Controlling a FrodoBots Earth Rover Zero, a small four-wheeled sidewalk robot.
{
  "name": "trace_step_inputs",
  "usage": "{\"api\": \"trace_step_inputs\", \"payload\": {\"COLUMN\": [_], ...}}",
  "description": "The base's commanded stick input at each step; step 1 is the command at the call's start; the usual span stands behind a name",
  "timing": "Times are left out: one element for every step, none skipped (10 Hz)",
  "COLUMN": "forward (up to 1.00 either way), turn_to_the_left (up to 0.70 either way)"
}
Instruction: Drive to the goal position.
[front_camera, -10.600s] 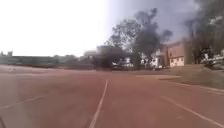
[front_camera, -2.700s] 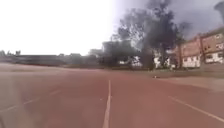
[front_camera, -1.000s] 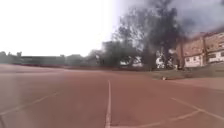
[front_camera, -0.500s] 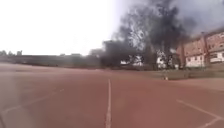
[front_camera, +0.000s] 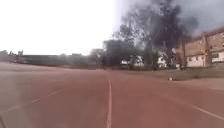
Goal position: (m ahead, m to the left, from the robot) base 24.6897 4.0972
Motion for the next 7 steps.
{"api": "trace_step_inputs", "payload": {"forward": [0.7, 0.7, 0.7, 0.7, 0.7, 0.7, 0.7], "turn_to_the_left": [0.0, 0.0, 0.0, 0.0, 0.0, 0.0, 0.0]}}
